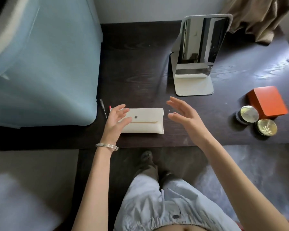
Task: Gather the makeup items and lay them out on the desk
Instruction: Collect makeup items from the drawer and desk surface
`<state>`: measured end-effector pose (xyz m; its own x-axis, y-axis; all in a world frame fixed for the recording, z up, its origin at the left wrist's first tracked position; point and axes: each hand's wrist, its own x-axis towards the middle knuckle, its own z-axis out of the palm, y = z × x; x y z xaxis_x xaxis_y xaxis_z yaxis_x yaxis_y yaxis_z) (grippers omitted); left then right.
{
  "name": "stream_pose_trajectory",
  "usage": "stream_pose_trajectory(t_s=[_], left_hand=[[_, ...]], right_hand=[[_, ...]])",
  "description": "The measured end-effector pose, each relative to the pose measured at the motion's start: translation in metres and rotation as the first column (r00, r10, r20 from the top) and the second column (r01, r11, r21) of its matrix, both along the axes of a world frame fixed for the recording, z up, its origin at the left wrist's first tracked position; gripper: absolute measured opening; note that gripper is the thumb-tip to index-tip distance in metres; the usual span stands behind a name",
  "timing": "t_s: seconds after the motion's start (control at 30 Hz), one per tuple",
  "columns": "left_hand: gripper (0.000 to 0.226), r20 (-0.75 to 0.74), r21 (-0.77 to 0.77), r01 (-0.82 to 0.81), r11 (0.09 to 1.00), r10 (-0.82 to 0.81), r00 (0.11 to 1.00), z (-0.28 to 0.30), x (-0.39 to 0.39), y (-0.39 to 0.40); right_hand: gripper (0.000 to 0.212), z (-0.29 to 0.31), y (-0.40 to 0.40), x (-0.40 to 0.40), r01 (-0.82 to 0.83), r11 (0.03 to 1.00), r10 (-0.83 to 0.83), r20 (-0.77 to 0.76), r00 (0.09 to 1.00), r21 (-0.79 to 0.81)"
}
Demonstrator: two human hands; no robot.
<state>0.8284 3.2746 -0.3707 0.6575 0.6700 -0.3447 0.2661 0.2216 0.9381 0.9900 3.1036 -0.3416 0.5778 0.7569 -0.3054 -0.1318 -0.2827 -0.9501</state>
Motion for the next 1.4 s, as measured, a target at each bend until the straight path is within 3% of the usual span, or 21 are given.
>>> stream_pose_trajectory(t_s=[0.33, 0.77, 1.1, 1.4], left_hand=[[0.041, -0.083, -0.022, 0.025, 0.999, -0.027, 0.996, -0.018, 0.012, 0.055], [0.041, -0.135, -0.087, -0.045, 0.995, 0.033, 0.99, -0.025, 0.015, 0.044], [0.043, -0.087, 0.002, 0.308, 0.951, -0.306, 0.948, -0.018, 0.096, 0.021], [0.042, -0.032, 0.025, 0.517, 0.856, -0.516, 0.856, -0.013, 0.159, -0.019]], right_hand=[[0.053, -0.012, 0.064, 0.015, -0.045, 0.997, 0.044, -0.017, 0.999, -0.057], [0.055, -0.037, 0.083, 0.027, -0.144, 0.979, 0.13, -0.098, 0.987, -0.144], [0.055, -0.027, 0.025, 0.052, 0.139, 0.98, -0.147, -0.05, 0.988, -0.144], [0.052, -0.022, -0.047, 0.084, 0.429, 0.898, -0.431, -0.007, 0.902, -0.096]])
